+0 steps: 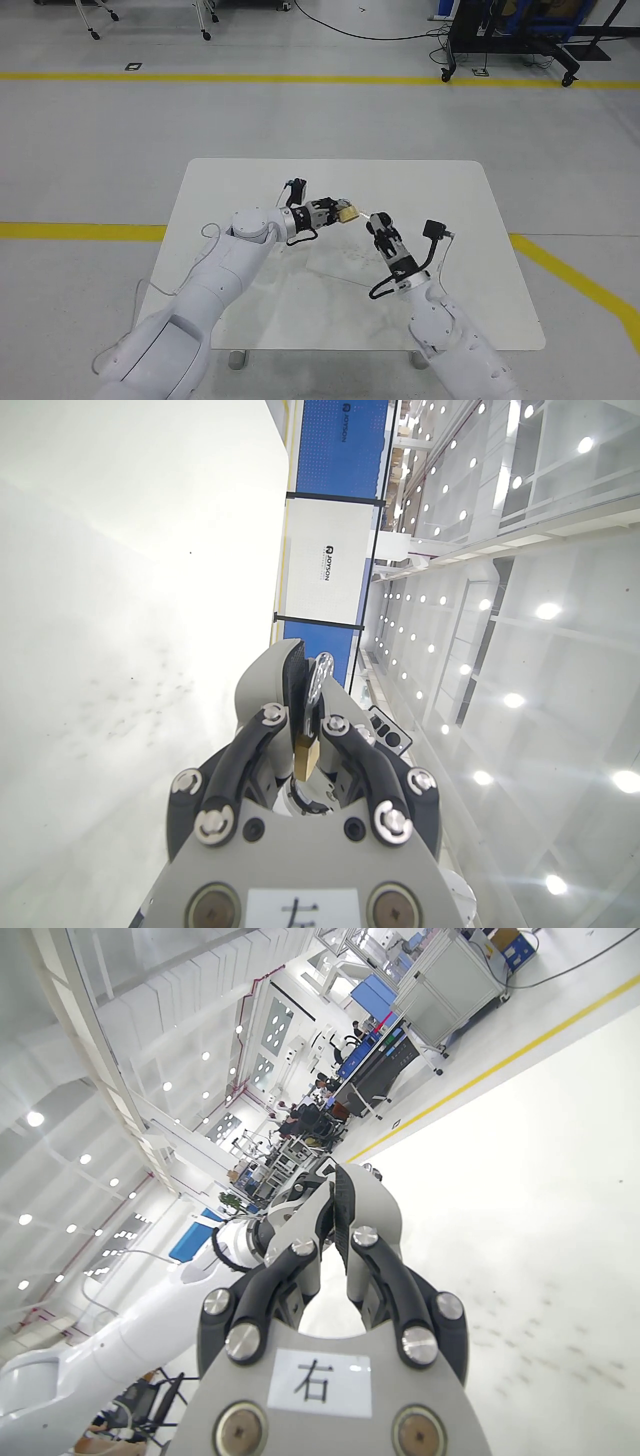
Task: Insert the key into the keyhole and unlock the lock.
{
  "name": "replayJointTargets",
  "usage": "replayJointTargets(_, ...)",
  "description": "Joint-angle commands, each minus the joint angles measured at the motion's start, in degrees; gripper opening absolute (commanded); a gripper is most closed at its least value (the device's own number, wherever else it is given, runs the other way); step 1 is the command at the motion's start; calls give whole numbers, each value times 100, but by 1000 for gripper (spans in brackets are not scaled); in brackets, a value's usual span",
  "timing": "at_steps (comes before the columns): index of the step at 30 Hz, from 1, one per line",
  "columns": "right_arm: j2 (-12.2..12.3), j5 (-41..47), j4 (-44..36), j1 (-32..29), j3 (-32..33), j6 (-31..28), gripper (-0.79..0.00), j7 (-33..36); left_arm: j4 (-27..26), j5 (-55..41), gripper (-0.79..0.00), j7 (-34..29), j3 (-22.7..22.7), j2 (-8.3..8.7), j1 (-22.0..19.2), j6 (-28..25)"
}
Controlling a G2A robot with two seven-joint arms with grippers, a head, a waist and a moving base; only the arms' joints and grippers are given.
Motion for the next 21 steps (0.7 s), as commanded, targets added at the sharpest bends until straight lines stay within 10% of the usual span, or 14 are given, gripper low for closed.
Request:
replayJointTargets(1, -15, -118, 85, 72, -36, 51, -785, -23, 29, -2, -785, -60, -16, -7, -9, 1)
replayJointTargets(15, -57, -977, 306, 126, -195, 153, -785, 97, 219, 58, -785, -122, -99, -90, -72, 75)
replayJointTargets(21, -51, 81, 96, -24, 39, -3, -785, 676, 291, 117, -785, -94, -126, -124, -99, 86)
